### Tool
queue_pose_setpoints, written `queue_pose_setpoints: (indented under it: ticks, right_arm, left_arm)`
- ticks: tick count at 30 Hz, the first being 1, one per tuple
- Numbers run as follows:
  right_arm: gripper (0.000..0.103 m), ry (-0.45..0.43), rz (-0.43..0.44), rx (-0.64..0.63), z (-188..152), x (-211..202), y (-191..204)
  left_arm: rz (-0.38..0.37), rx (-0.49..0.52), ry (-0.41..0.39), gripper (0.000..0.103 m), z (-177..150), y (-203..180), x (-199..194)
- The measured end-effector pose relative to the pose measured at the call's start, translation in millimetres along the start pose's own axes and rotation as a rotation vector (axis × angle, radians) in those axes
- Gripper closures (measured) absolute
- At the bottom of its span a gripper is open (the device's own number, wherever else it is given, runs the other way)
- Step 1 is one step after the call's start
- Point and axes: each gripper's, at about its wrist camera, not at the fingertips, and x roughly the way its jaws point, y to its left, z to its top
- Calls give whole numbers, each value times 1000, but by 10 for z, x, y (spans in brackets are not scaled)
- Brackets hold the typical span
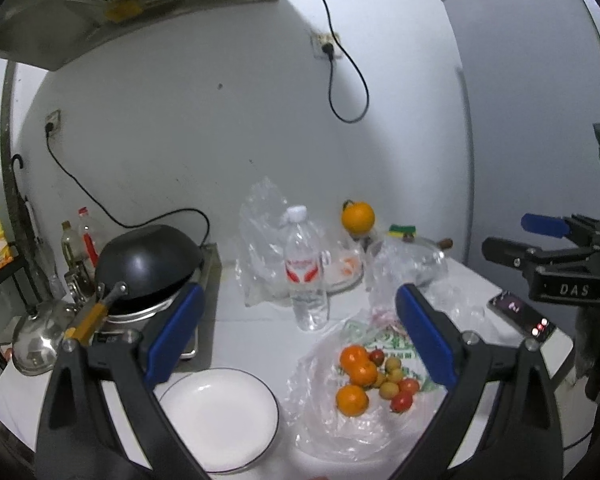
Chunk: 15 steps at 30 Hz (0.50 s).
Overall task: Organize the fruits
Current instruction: 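Move both tools toward the fruit on the plastic bag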
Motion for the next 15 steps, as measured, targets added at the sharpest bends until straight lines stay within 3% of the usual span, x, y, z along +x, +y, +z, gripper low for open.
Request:
queue_pose_setpoints:
  ticks: [15]
  right_arm:
    - [13, 126, 27, 14, -326, 471, -164]
  left_arm:
    - [-33, 60, 160, 6, -364, -226, 526]
